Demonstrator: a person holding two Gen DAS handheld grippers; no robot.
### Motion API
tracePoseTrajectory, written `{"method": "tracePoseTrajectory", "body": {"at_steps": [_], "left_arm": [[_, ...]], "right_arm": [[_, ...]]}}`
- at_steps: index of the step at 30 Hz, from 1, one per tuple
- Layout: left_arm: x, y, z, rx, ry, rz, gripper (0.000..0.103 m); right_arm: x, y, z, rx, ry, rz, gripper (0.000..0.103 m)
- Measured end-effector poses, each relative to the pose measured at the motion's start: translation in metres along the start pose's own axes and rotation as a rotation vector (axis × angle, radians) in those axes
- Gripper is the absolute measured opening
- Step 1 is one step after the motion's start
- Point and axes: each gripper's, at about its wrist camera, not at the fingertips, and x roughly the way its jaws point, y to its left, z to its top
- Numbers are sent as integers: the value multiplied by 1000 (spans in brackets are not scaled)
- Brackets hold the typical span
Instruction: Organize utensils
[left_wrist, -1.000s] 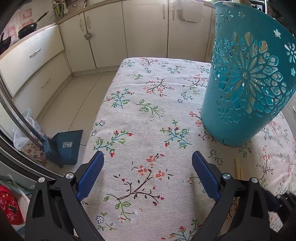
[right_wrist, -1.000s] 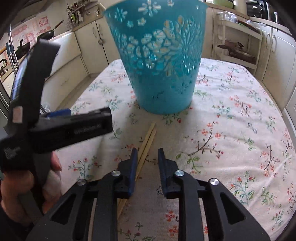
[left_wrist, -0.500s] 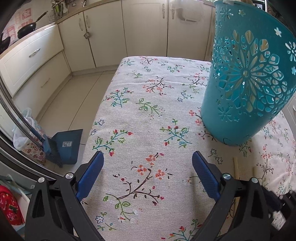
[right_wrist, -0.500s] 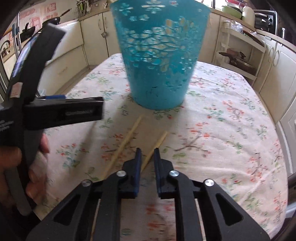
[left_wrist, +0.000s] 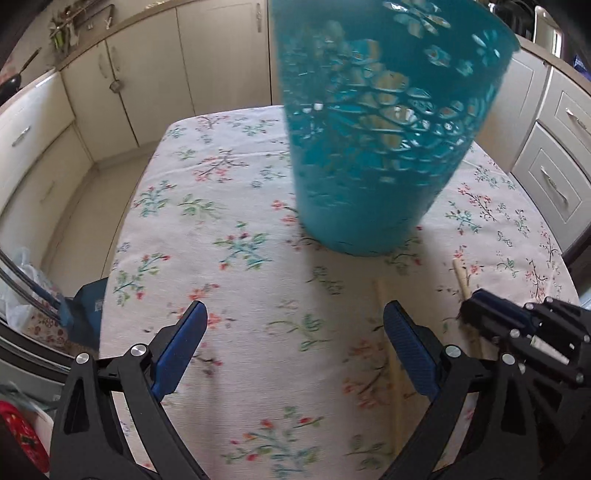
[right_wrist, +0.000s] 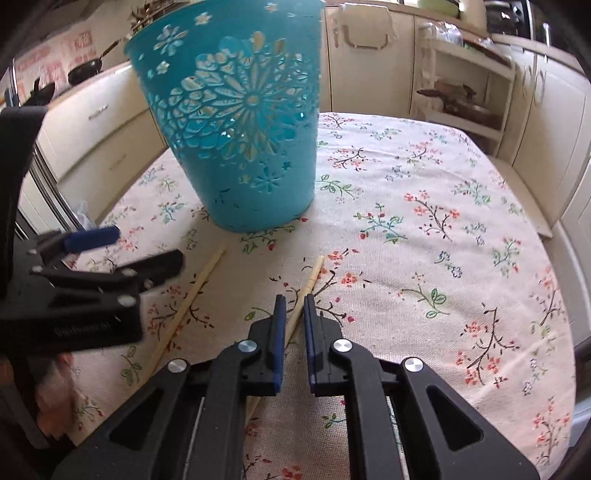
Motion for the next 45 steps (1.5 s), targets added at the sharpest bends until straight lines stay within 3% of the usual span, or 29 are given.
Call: {"method": "tracePoseTrajectory", "body": {"at_steps": [4,7,10,12,14,15,19,23,25,27,29,34,45], "left_arm": [[2,-17,3,36,2,7,92],[8,-24,3,48,17,9,78],[8,-21,-2,25,6,2,60],[7,-16,-1,28,-7,3,30],[4,-11,-4,2,-18,14,12],[3,-7,-6,-21,-22,14,8],[-2,11,-13,-87,-33,40,6],[0,17,-12,-99,-28,42,10],[1,15,-10,-81,-25,27,24],[3,12,-9,-55,-12,39,56],[5,10,-8,-58,-8,42,57],[5,10,-8,-58,-15,33,55],[0,1,-15,-17,-40,18,7]], "right_arm": [[-1,-6,0,34,0,36,11],[-2,-7,3,47,1,49,11],[-2,-7,3,54,2,57,11],[-2,-7,4,53,2,55,11],[-1,-5,5,35,5,40,11],[-1,0,5,10,7,20,11],[-1,19,5,-130,24,7,11],[0,10,7,-77,19,35,11],[1,3,8,-38,16,48,11],[2,0,9,-9,15,62,11],[2,2,9,-4,13,58,11],[3,9,9,-21,12,50,14],[3,11,8,-20,12,72,20]]}}
